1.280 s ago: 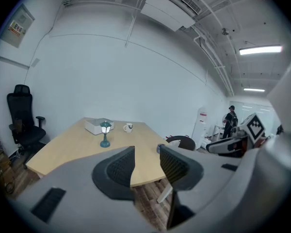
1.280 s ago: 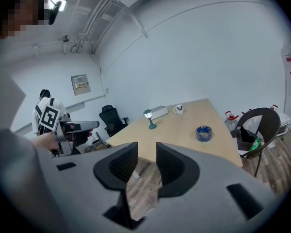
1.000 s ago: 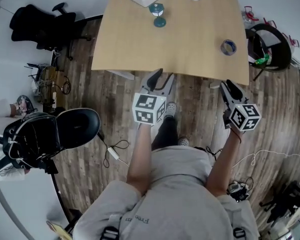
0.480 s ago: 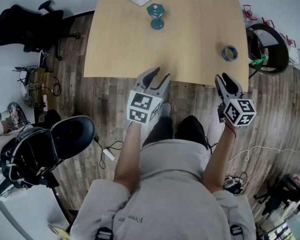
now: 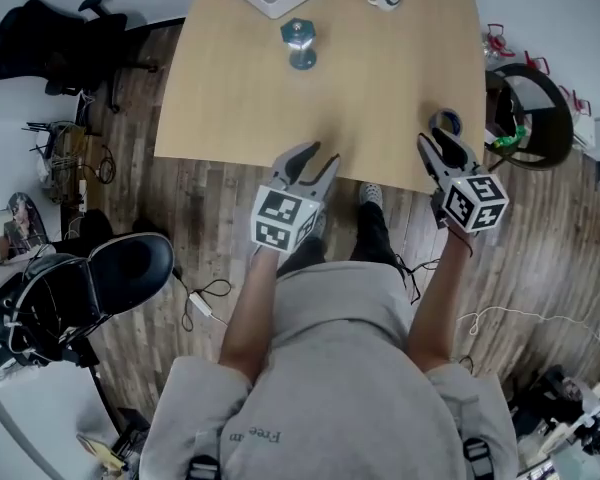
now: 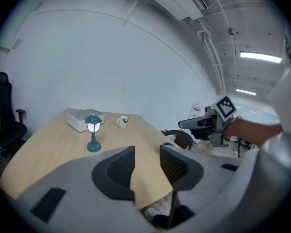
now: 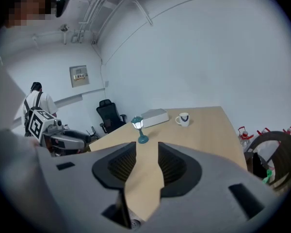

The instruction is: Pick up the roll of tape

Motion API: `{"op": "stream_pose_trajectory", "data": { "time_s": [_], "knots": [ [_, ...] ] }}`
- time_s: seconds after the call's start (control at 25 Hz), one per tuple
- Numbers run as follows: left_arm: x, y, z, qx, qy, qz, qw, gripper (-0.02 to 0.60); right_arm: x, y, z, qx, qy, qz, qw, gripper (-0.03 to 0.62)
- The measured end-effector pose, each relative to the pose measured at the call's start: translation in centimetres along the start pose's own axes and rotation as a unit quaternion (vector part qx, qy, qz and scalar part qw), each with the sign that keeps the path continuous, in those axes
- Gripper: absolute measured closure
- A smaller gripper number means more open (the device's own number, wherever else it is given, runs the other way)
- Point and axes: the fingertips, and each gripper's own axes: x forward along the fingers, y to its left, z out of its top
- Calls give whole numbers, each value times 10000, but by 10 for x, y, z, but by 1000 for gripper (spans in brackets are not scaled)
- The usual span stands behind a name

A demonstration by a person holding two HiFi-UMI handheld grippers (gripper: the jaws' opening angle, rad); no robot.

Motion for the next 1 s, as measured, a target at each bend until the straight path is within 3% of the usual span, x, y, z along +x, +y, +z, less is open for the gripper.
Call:
{"op": "stream_pose_trajectory", "data": {
  "time_s": [0.16, 0.36, 0.6, 0.84, 1.0],
  "knots": [
    [26, -13, 11, -31, 61, 182, 9998, 426, 3, -40, 6, -490, 429, 325, 9973, 451],
    [63, -30, 17, -52, 120, 317, 9994, 426, 3, -104, -16, -1155, 1183, 513, 9849, 451],
    [99, -56, 15, -33, 170, 379, 9991, 426, 0, -164, -41, -1529, 1725, 716, 9704, 451],
    [120, -65, 10, 63, 152, 543, 9984, 426, 18, -194, -66, -2005, 2228, 1070, 9480, 451],
    [125, -69, 3, -102, 184, 706, 9973, 426, 38, -206, -78, -2332, 2546, 1269, 9299, 451]
  ]
}}
